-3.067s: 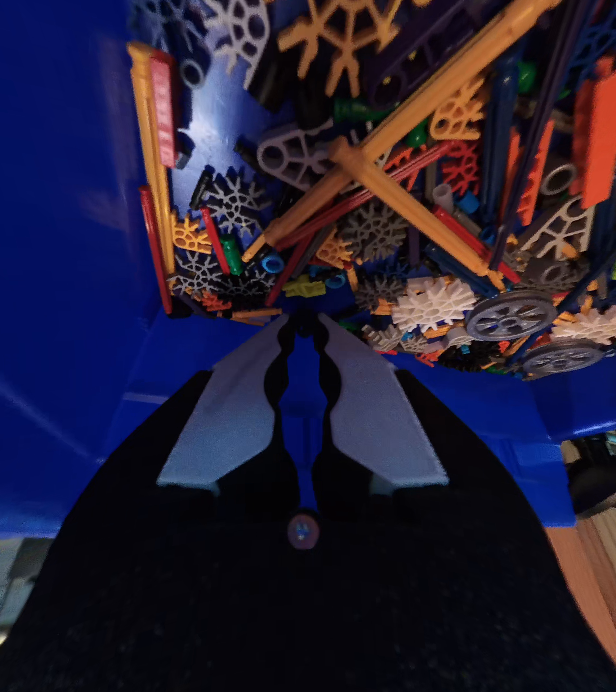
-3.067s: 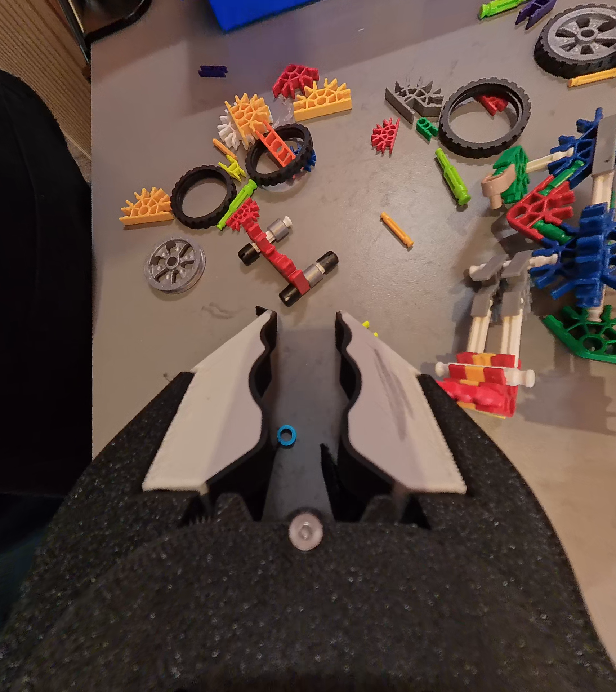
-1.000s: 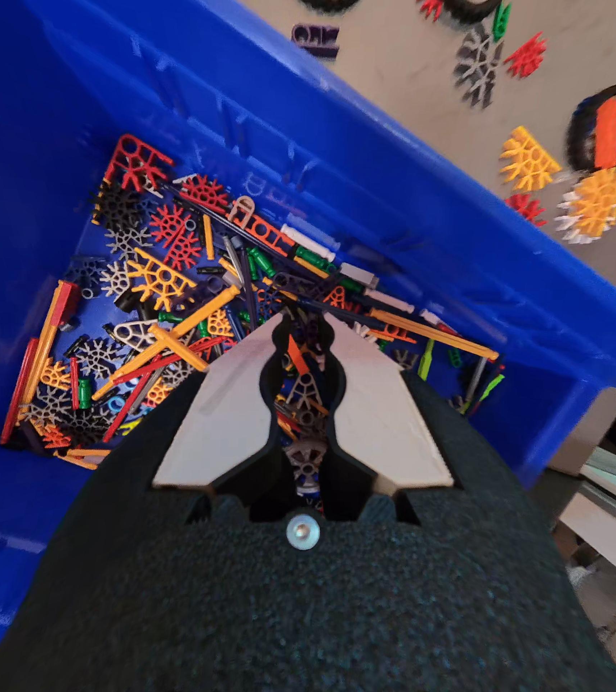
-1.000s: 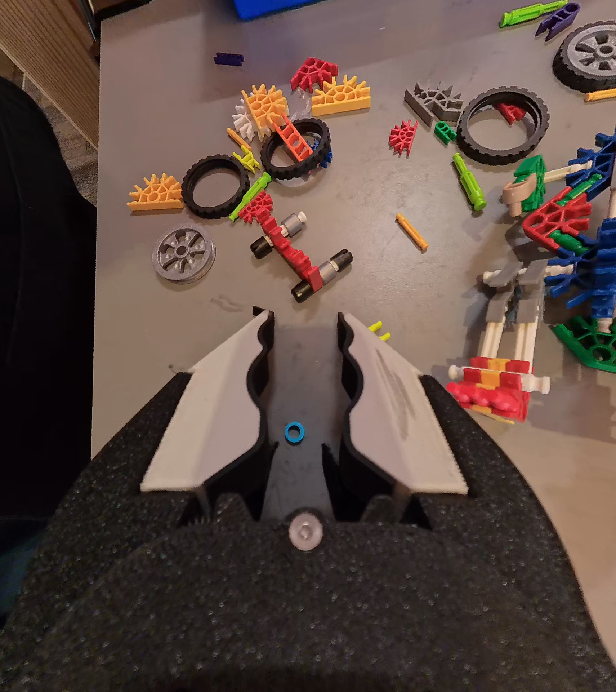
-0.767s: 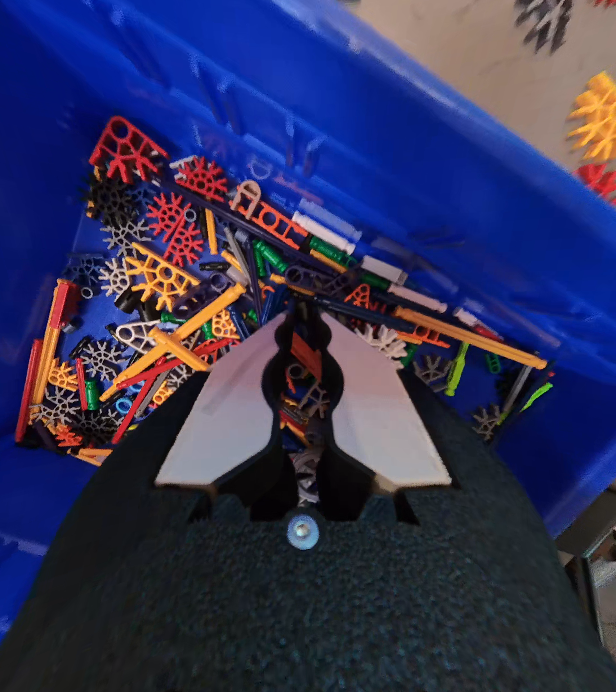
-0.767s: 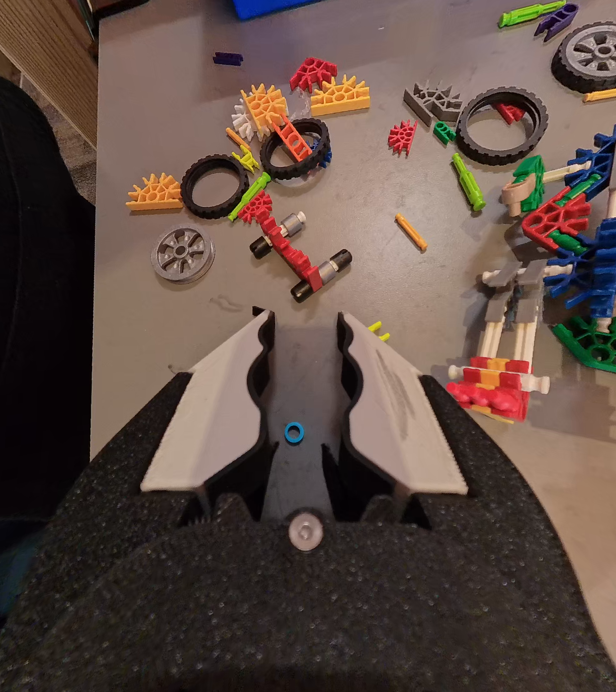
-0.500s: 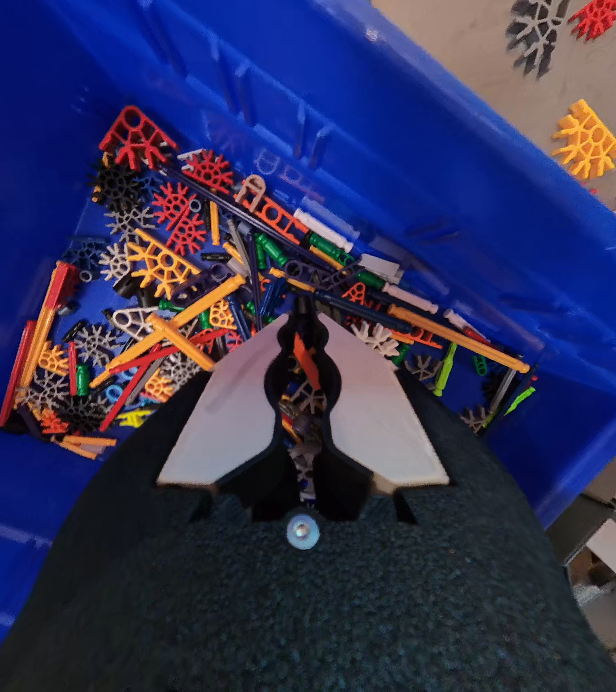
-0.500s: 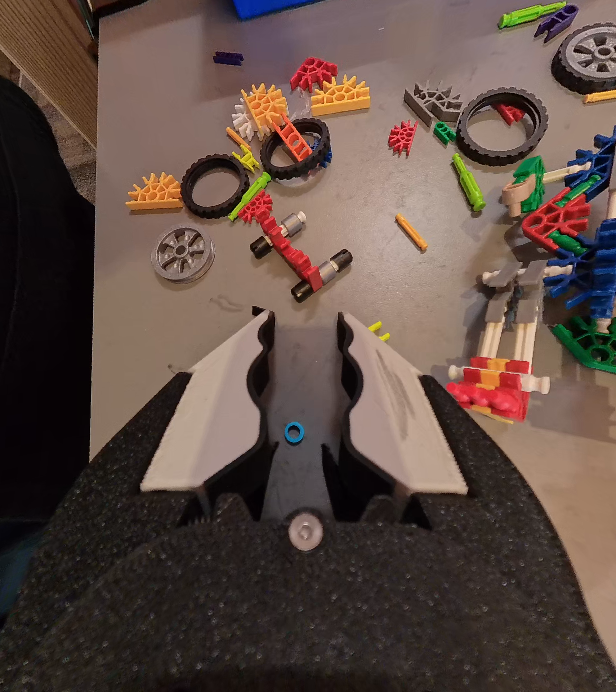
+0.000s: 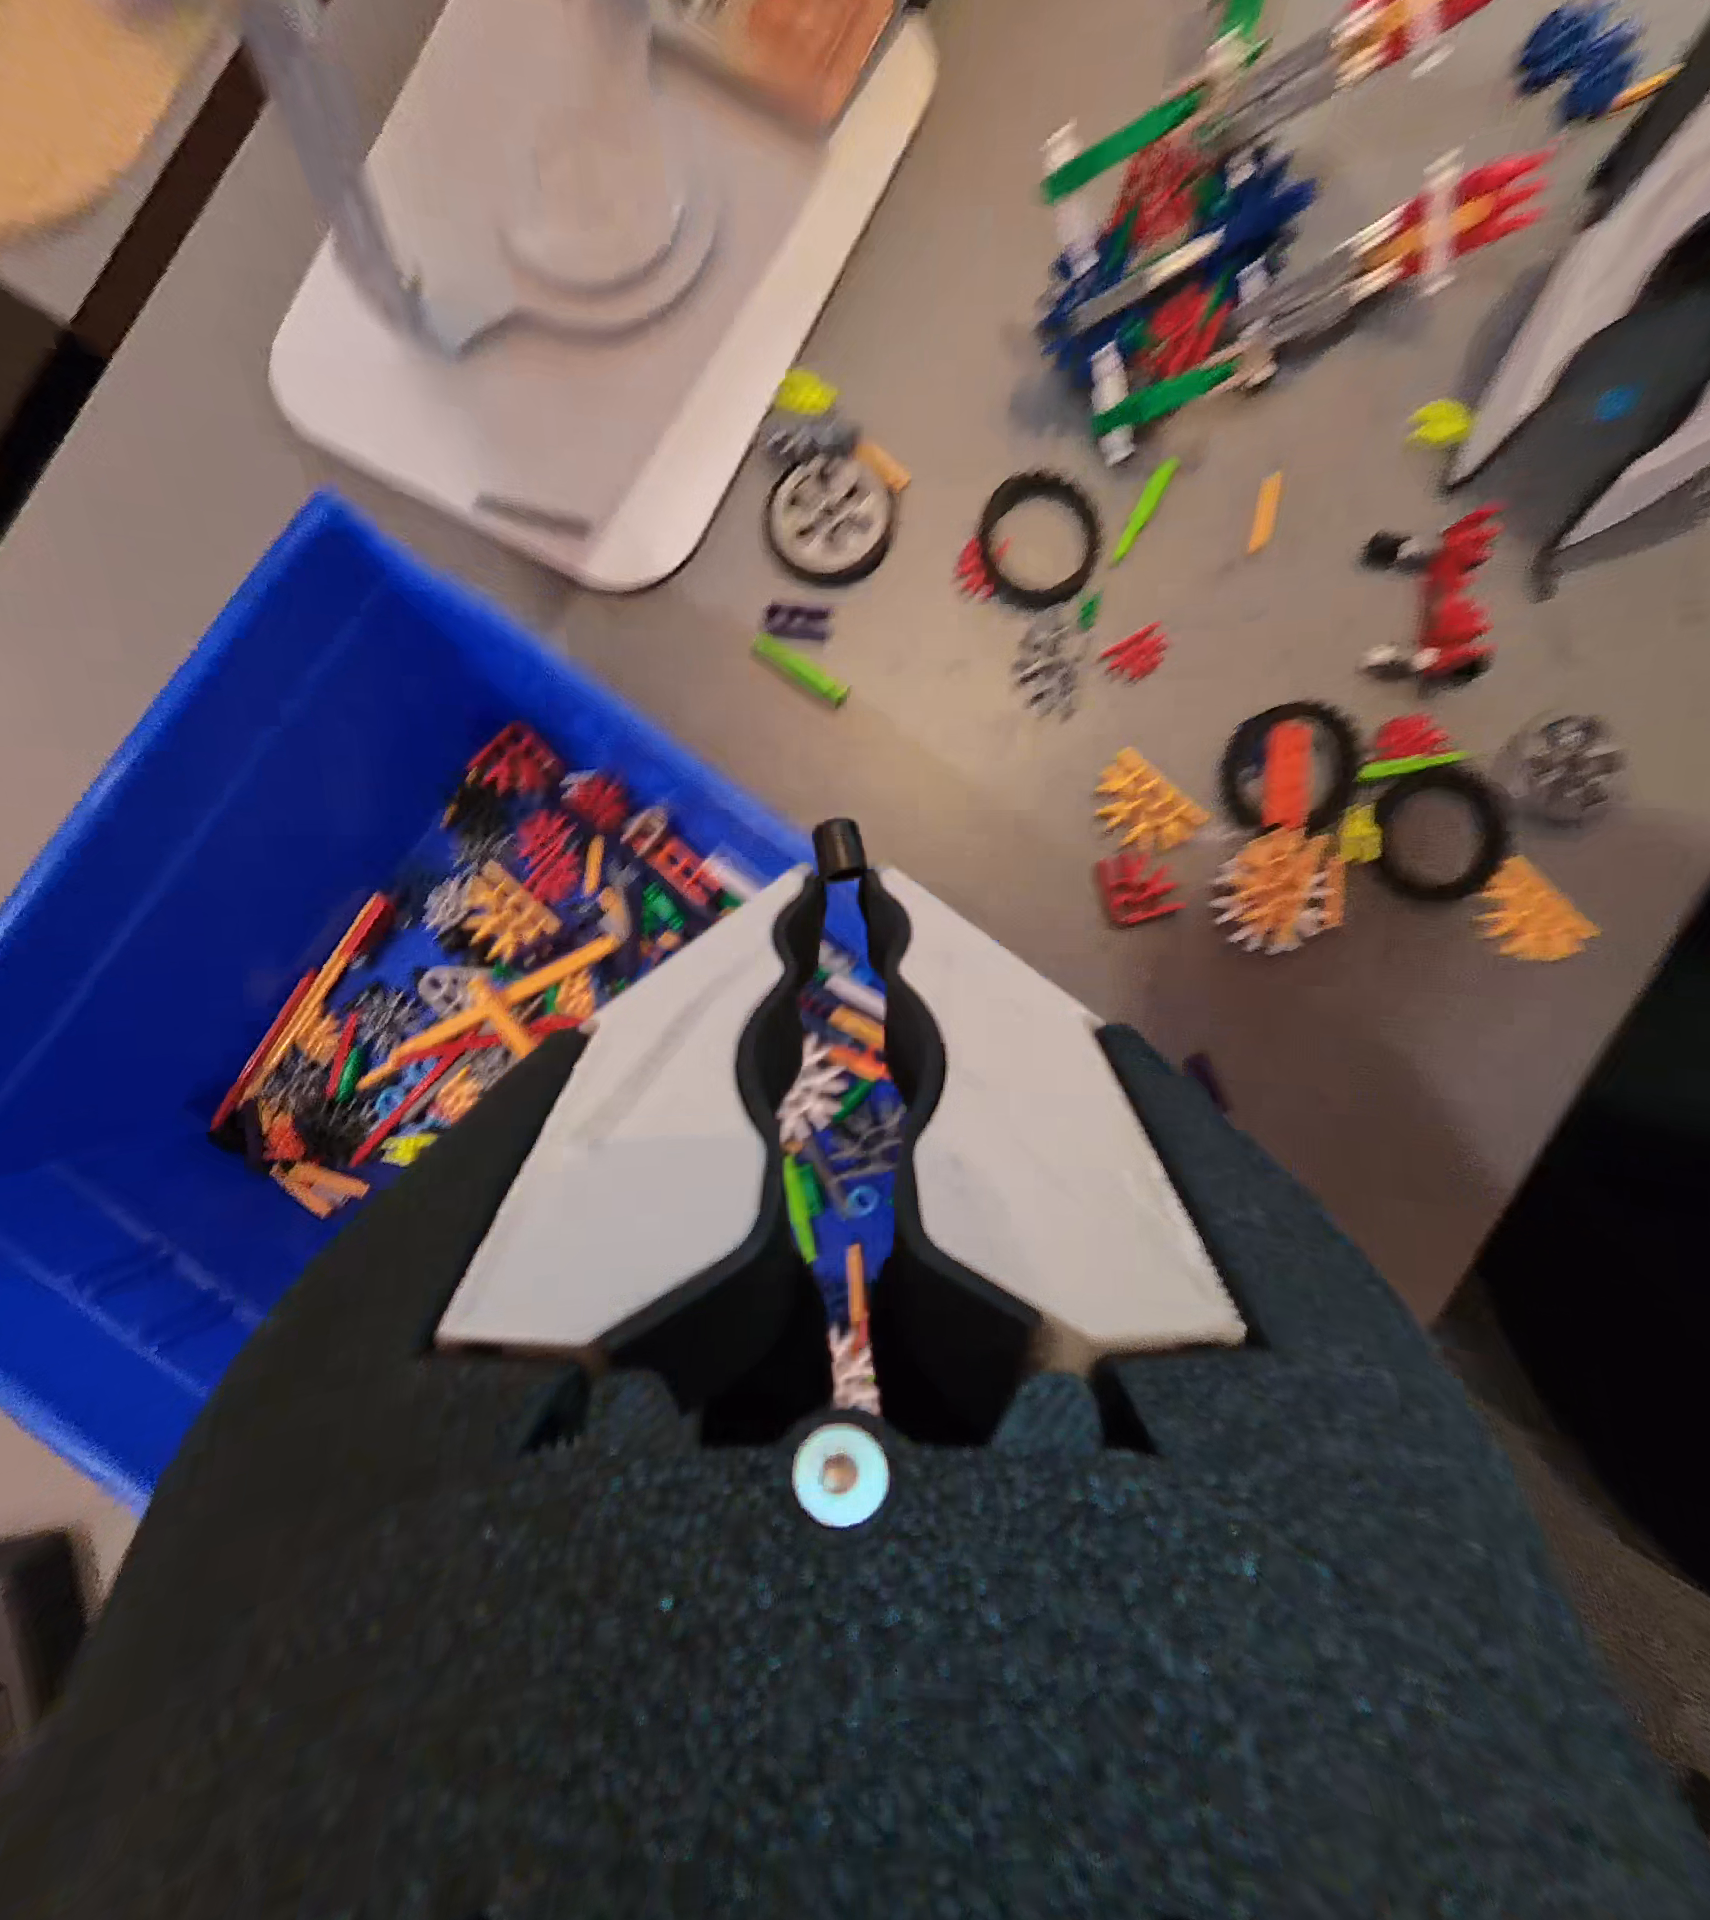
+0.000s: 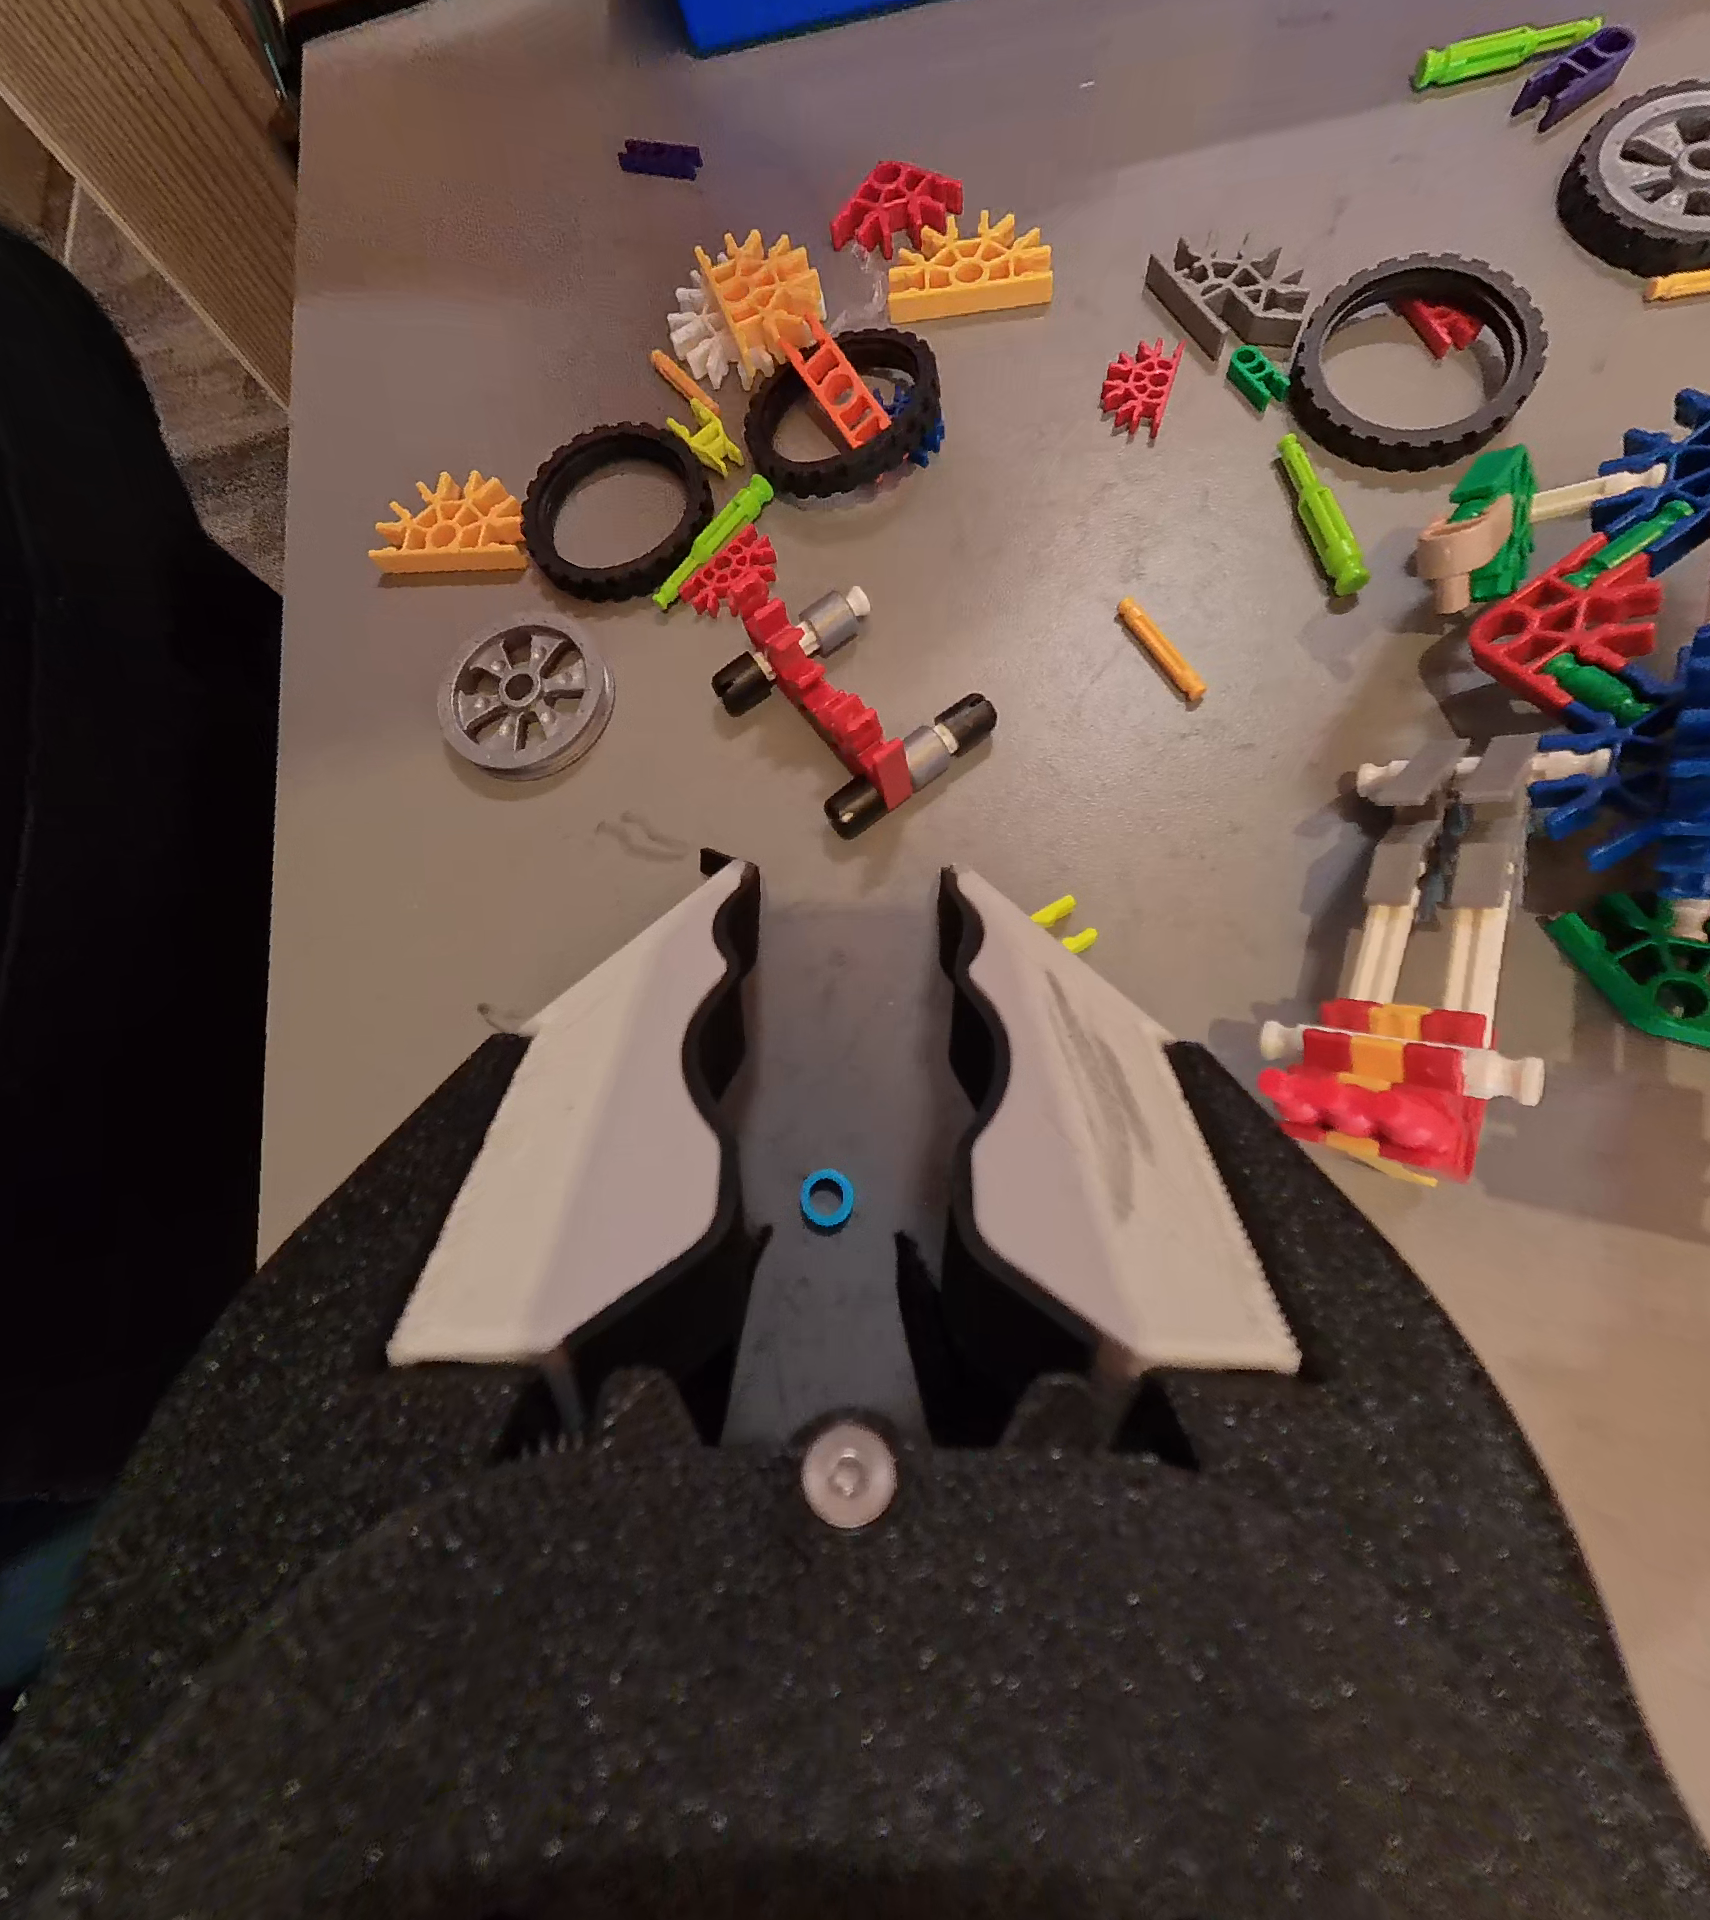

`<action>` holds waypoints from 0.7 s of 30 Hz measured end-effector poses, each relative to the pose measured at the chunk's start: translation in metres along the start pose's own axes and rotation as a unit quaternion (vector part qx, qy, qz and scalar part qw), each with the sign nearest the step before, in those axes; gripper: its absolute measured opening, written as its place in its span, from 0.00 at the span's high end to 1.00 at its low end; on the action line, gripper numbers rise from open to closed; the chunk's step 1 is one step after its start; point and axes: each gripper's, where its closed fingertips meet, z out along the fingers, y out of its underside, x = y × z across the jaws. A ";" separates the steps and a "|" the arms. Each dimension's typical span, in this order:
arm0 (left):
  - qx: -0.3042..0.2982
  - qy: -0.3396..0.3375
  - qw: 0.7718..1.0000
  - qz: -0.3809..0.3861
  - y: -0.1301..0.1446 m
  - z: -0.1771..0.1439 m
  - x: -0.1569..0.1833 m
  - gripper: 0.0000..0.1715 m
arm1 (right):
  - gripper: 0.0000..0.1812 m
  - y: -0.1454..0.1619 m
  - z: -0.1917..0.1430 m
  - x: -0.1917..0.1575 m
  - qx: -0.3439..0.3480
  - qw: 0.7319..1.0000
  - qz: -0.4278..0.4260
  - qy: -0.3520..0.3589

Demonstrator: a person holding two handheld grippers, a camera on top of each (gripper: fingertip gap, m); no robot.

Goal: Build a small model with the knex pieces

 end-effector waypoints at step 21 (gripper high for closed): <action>-0.057 0.130 0.987 -0.079 -0.009 0.154 0.164 0.96 | 0.80 -0.002 -0.002 -0.003 0.008 1.000 -0.015 0.001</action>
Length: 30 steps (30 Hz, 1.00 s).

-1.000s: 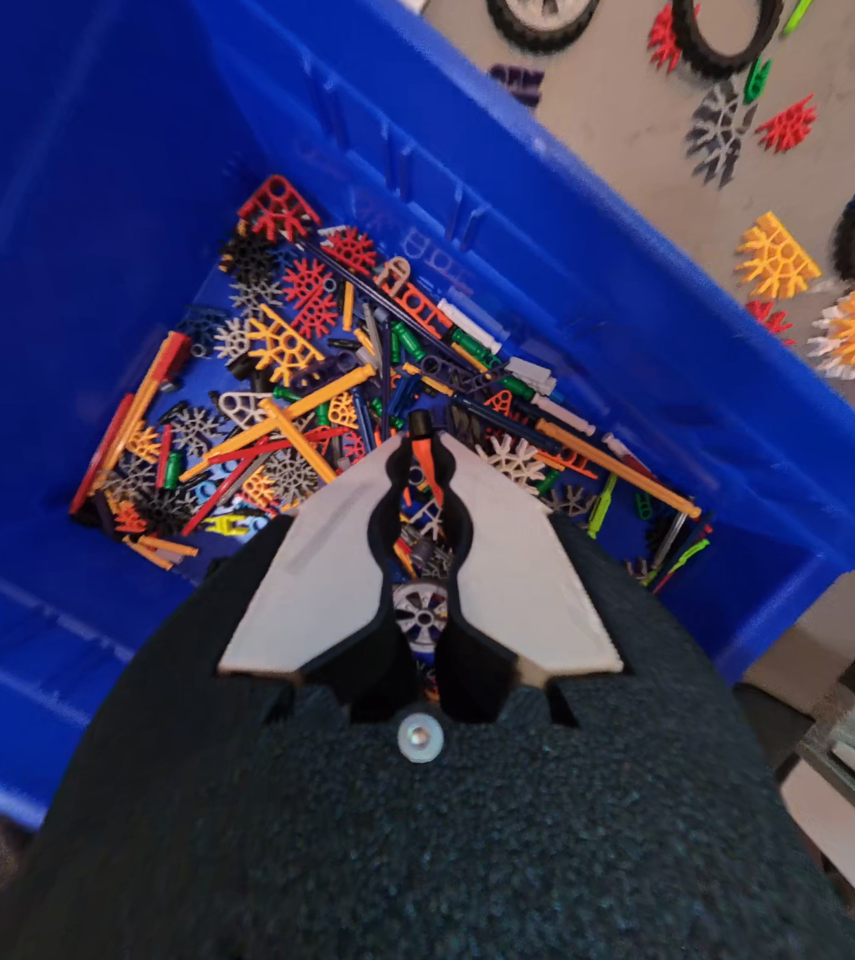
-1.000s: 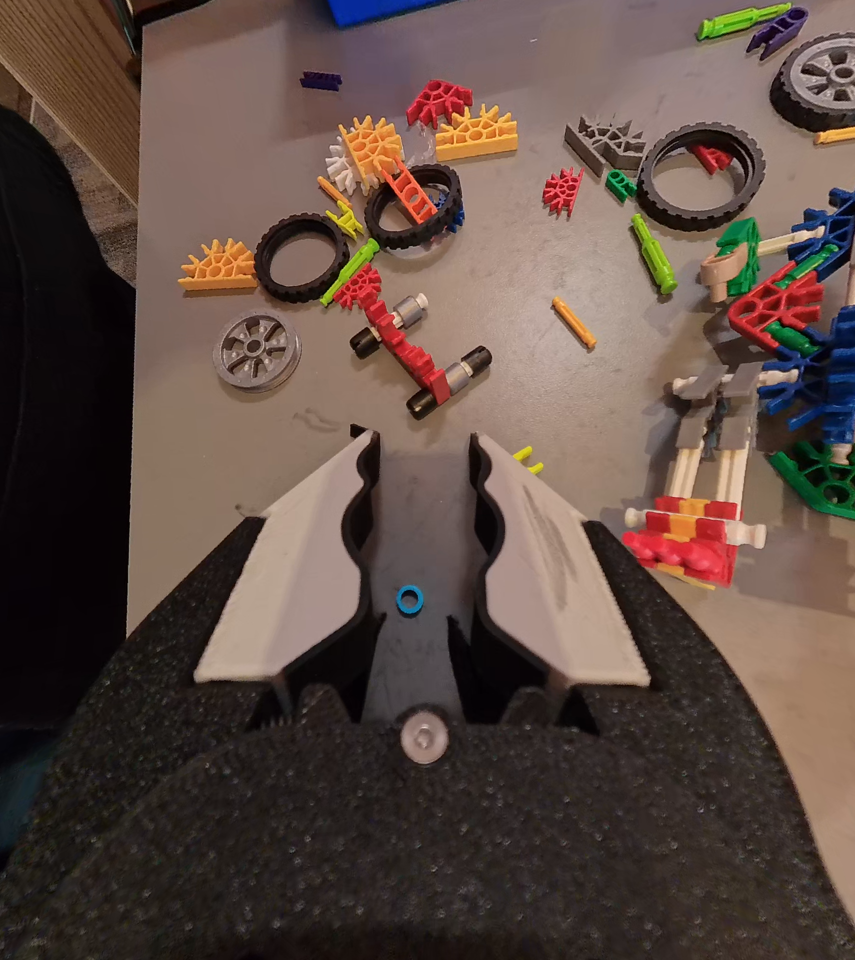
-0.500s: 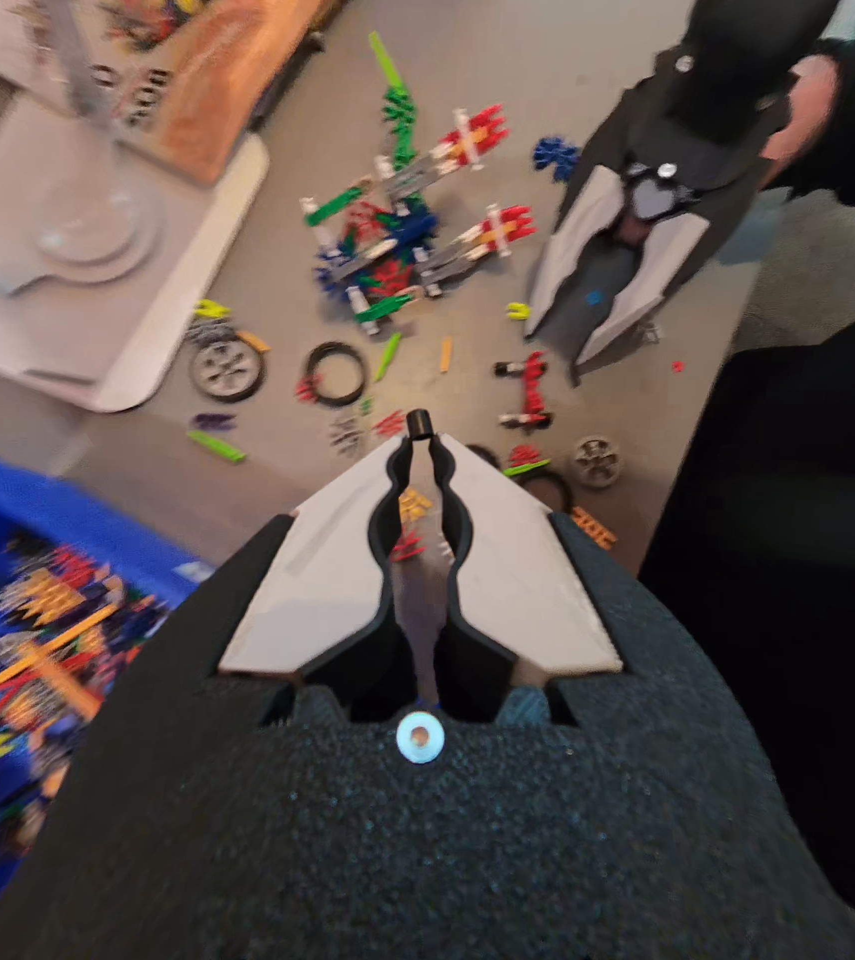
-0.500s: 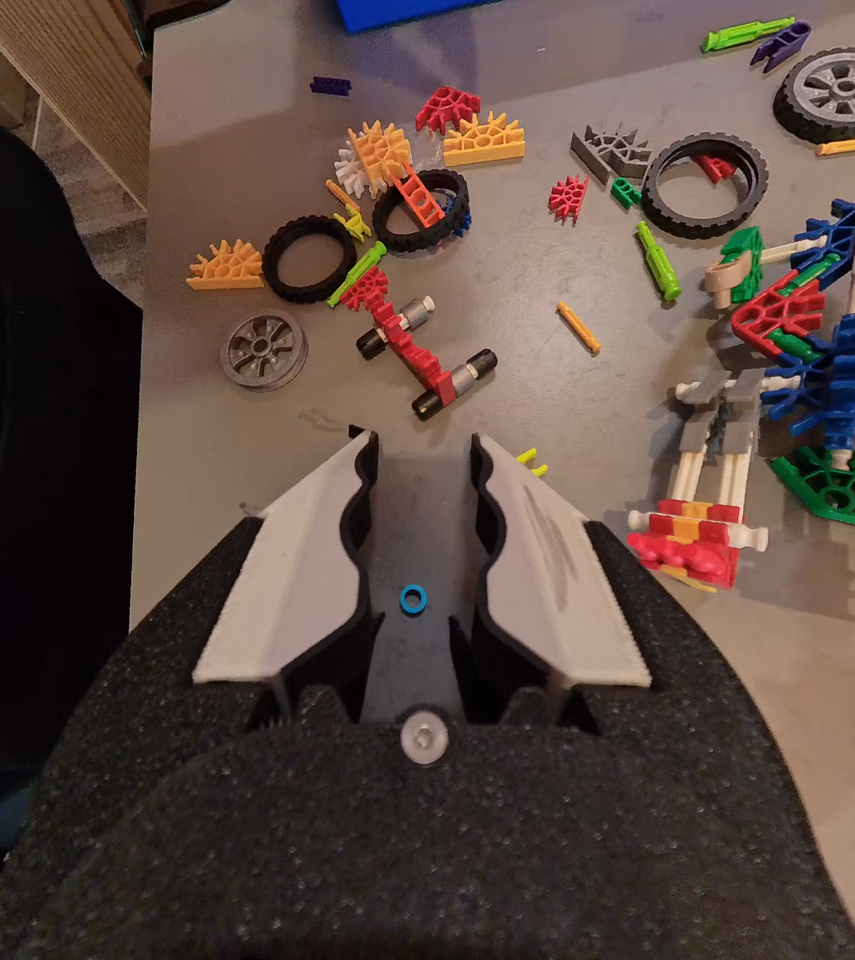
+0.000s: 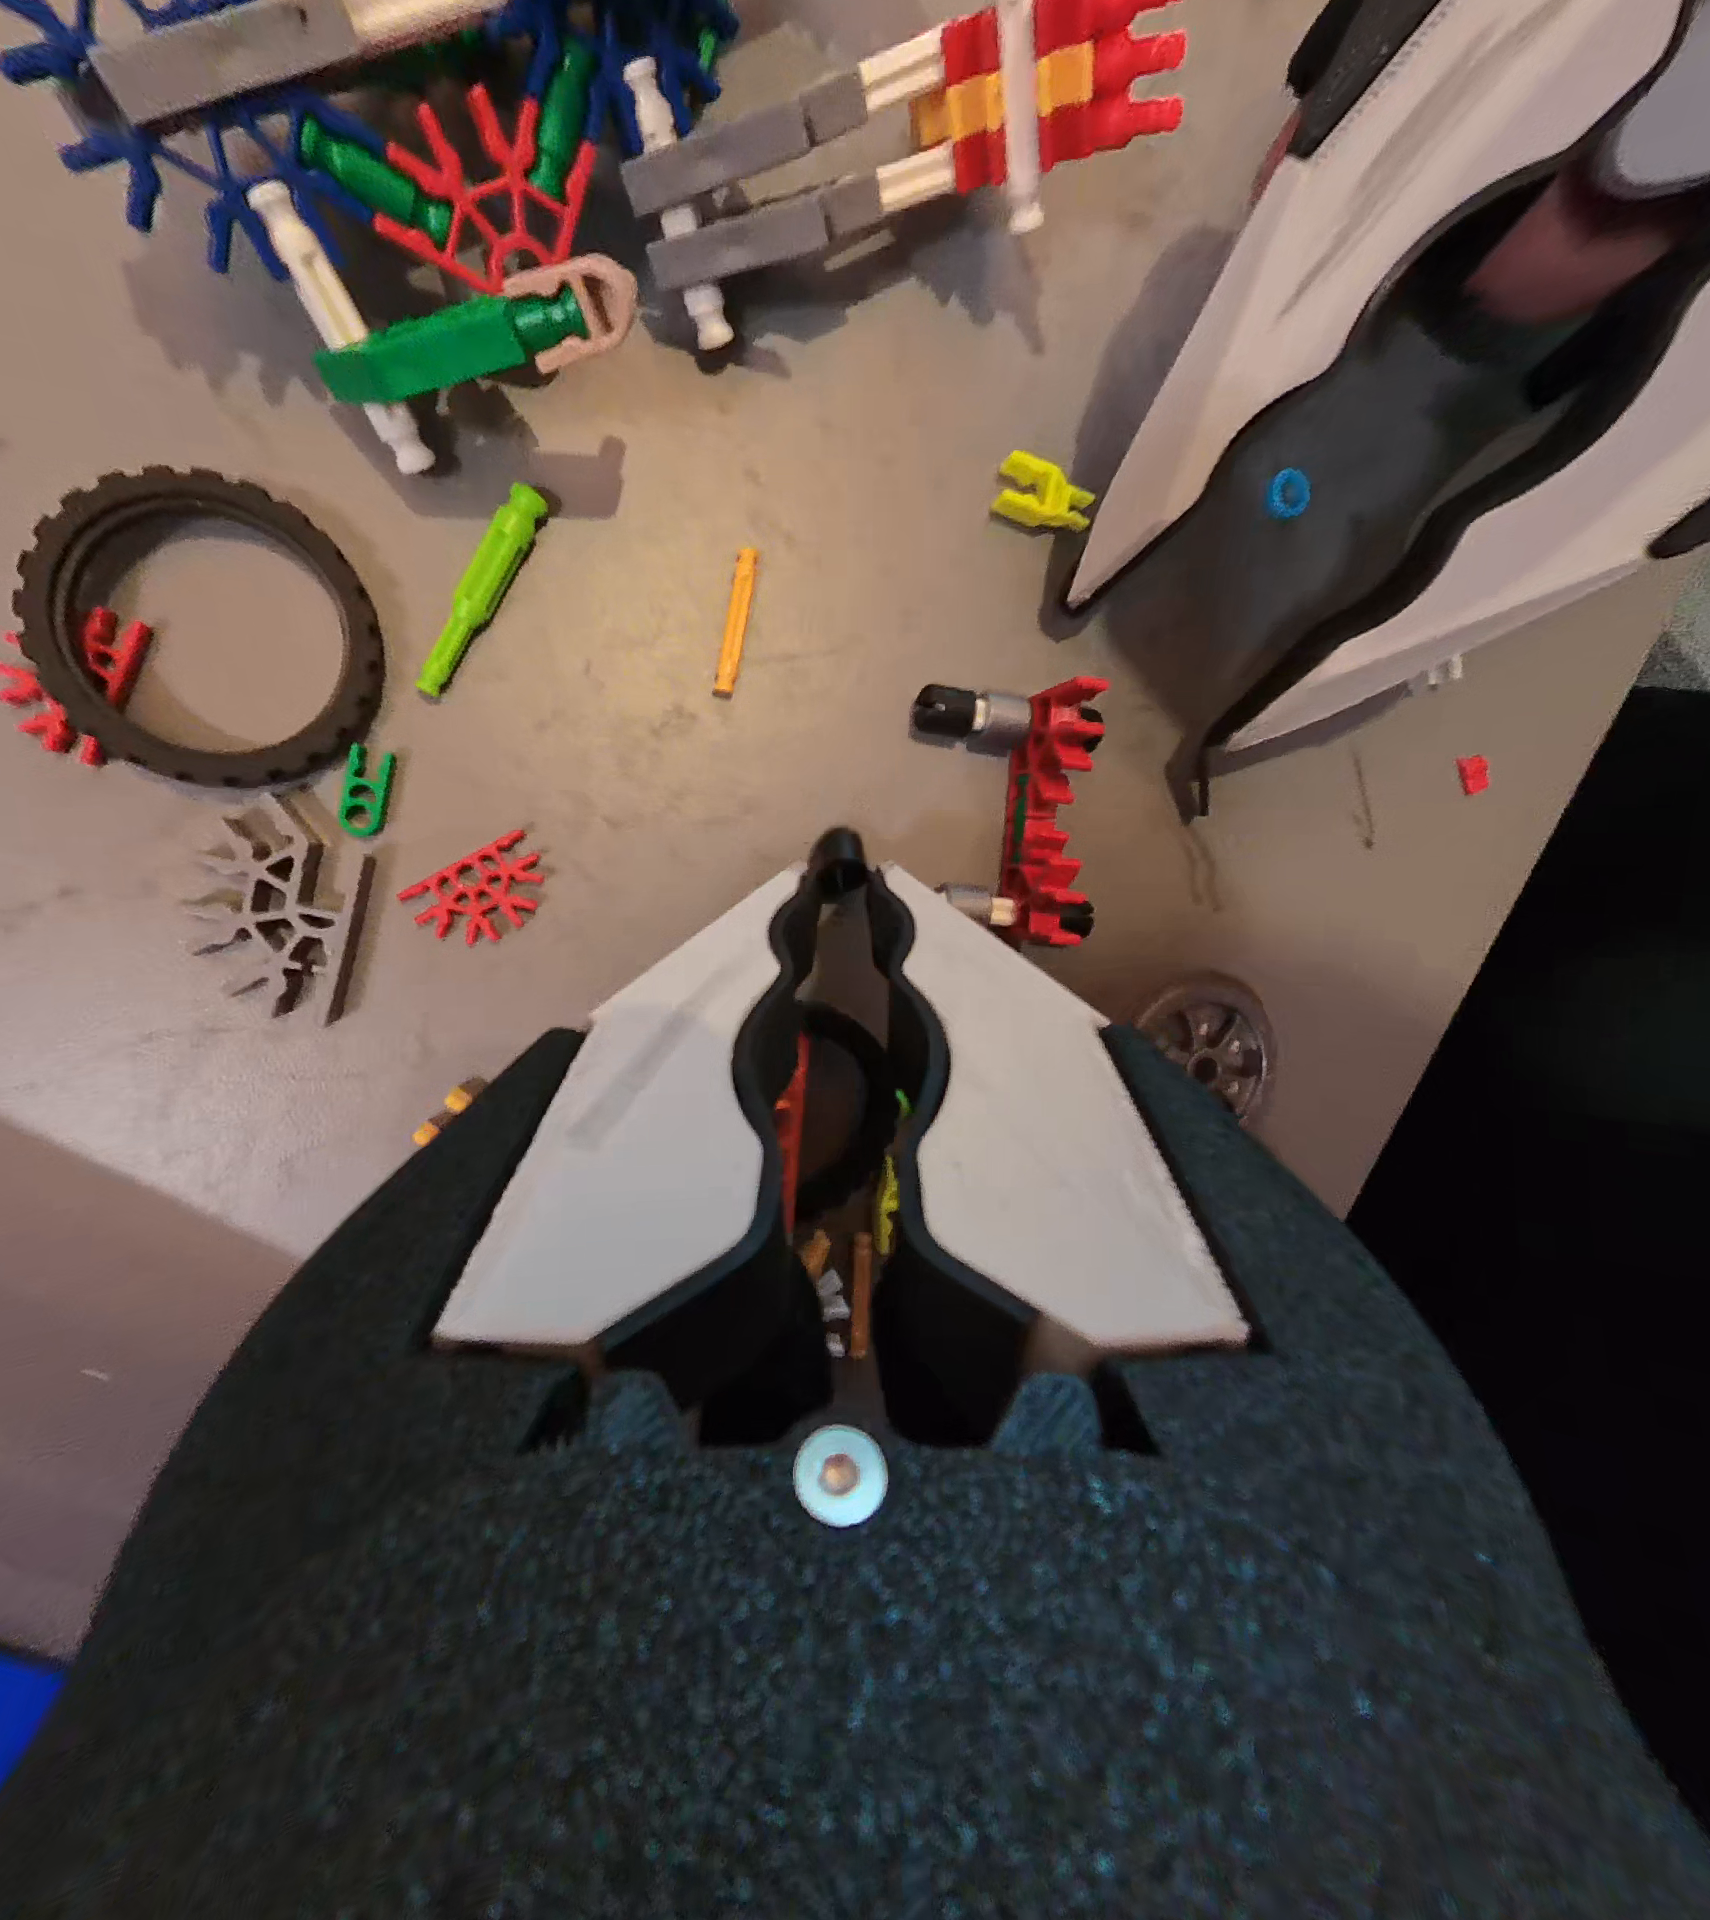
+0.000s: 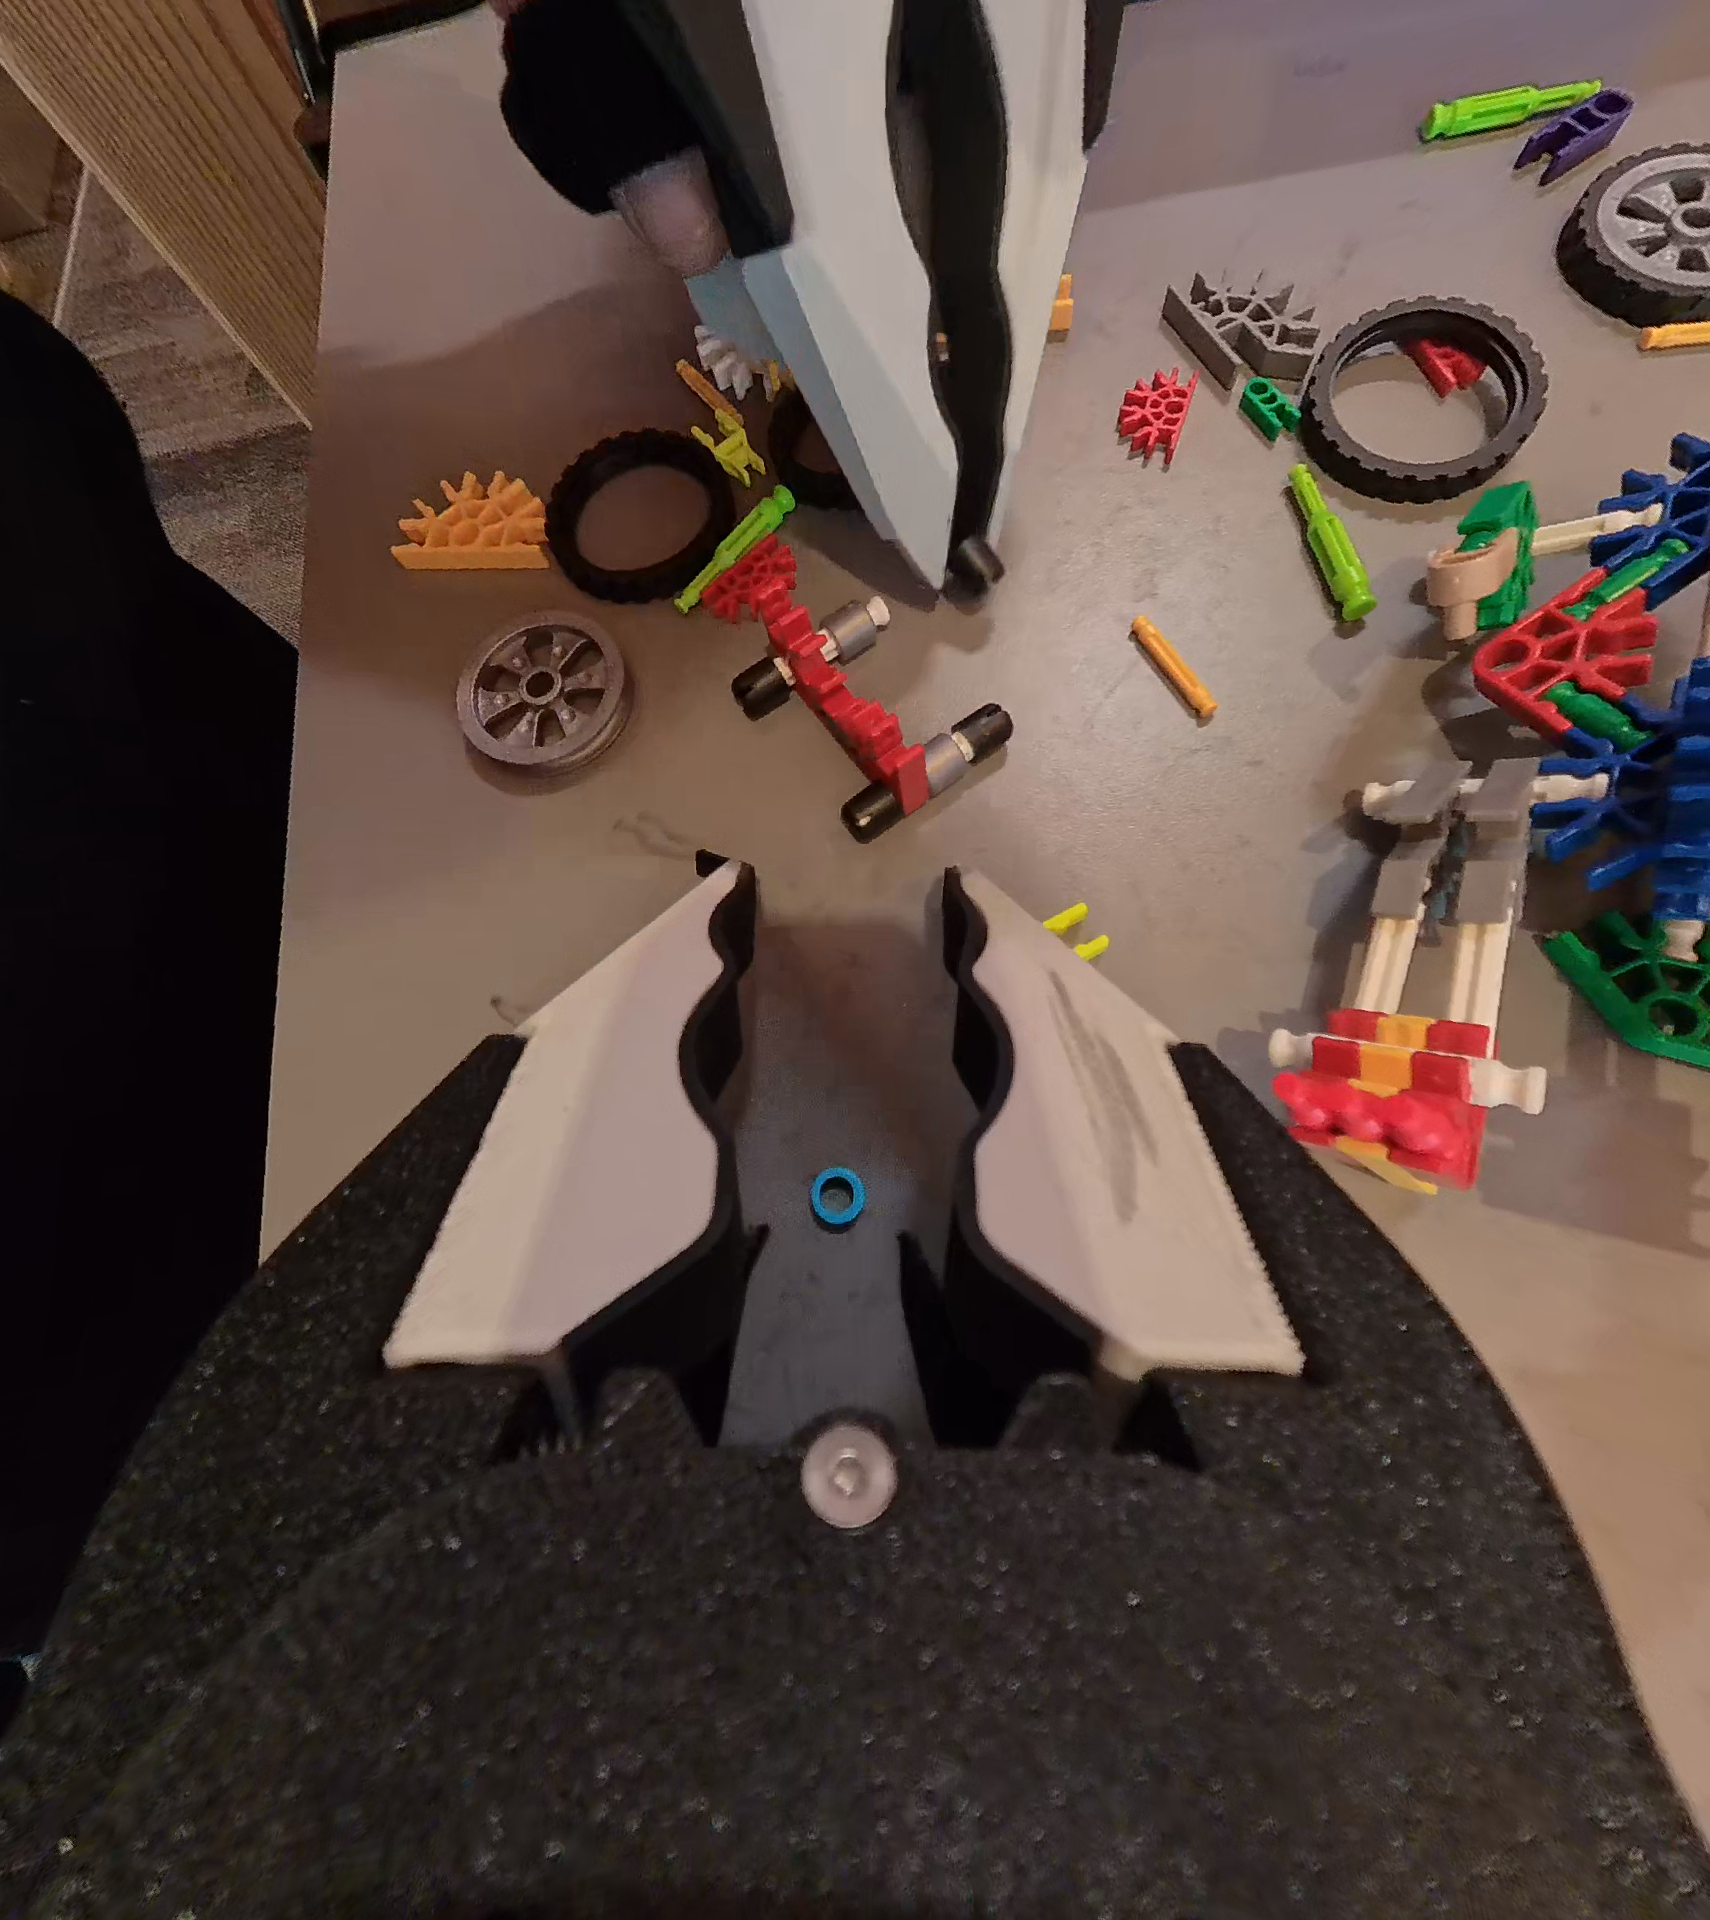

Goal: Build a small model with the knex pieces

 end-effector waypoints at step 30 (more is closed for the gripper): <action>-0.055 0.049 0.996 0.049 -0.007 0.008 0.014 0.94 | 0.96 -0.025 0.027 -0.007 -0.040 0.990 -0.134 -0.008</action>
